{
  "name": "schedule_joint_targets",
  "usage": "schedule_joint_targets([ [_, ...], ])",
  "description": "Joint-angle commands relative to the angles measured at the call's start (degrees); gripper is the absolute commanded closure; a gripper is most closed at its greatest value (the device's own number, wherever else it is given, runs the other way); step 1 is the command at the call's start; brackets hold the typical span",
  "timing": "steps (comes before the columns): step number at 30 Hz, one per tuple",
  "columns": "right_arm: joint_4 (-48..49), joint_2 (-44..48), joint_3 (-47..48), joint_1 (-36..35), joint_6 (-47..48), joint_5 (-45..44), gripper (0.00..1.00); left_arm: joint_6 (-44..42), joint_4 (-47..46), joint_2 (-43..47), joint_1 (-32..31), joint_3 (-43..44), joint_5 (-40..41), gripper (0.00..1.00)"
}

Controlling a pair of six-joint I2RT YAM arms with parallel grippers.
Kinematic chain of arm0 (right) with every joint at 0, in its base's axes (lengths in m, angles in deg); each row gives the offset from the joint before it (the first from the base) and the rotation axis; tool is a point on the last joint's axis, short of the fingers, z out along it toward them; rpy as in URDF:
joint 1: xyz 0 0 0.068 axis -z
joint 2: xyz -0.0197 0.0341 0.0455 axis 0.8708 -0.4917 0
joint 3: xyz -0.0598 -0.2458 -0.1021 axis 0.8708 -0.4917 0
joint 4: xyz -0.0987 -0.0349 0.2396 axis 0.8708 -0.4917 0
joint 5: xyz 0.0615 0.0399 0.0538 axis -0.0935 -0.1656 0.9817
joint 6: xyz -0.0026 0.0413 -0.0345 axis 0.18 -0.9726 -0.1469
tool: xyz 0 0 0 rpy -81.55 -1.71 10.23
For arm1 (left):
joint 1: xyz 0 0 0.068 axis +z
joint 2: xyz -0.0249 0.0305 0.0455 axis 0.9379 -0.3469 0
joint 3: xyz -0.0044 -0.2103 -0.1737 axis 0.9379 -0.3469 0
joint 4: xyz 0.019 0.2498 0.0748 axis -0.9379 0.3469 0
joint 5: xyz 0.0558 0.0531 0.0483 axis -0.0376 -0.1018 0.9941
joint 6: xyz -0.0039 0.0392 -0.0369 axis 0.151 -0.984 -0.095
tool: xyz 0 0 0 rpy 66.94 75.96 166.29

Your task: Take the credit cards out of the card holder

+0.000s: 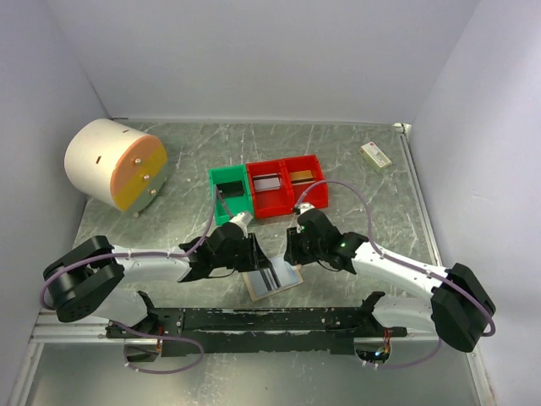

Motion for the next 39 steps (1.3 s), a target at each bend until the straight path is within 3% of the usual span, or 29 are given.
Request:
schedule_joint_targets([
  [1,2.44,-0.37,0.98,0.24,5.00,7.26,0.66,-1.01,1.70,1.46,-0.53,-1.01,1.71,0.61],
  [8,3.60,-5.40,0.11,0.25,4.78,8.72,0.68,1.22,-3.34,0.43,-0.91,-2.43,0.57,0.59],
  [12,1.77,-7.89,-0.85,0.25,3.15,4.81,0.69,3.91,-3.95,-1.47,-2.33,-2.25,2.06,0.56],
  [21,5.67,-6.91,-7.58,0.26,-1.86,5.24,0.69,8.06,-2.45,-7.78,-6.93,1.65,7.88,0.55],
  [27,8.51,-6.44,-11.53,0.21,-5.71,6.85,0.70,12.50,-1.52,-6.27,-8.79,0.44,14.02,0.57],
  [39,8.52,-3.79,-13.00,0.25,-7.28,6.24,0.69,16.95,-15.98,-8.35,-11.05,-4.99,15.35,0.63],
])
